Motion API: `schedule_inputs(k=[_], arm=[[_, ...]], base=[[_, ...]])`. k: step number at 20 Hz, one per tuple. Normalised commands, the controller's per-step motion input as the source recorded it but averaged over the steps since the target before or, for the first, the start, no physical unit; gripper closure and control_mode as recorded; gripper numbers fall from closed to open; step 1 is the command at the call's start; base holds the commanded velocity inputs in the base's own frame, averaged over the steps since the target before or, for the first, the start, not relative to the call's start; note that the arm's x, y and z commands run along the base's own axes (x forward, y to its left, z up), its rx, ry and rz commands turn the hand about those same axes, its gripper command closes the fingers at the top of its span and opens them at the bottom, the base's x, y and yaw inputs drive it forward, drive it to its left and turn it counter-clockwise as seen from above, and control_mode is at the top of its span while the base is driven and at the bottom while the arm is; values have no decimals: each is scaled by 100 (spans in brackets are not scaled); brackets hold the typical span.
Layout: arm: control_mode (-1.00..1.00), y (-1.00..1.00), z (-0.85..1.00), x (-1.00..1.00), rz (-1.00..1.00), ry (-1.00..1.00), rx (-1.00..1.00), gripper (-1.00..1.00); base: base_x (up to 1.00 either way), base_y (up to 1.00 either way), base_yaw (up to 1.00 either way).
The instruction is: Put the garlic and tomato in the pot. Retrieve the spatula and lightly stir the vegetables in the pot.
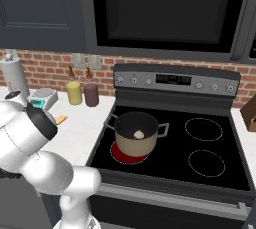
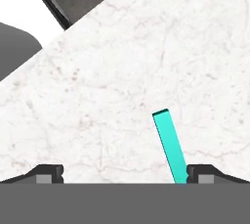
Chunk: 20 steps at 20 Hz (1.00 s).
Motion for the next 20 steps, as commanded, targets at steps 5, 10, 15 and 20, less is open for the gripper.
schedule_inputs(k=[5,10,15,20], arm=[[-100,9,-37,3,12,7,0,-100],[-100,19,-26,0,10,1,0,-100],[-100,16,-16,0,5,0,0,-100],[-100,2,-18,4,1,0,0,-100]], base=[[0,0,0],[0,0,0],[0,0,0],[0,0,0]])
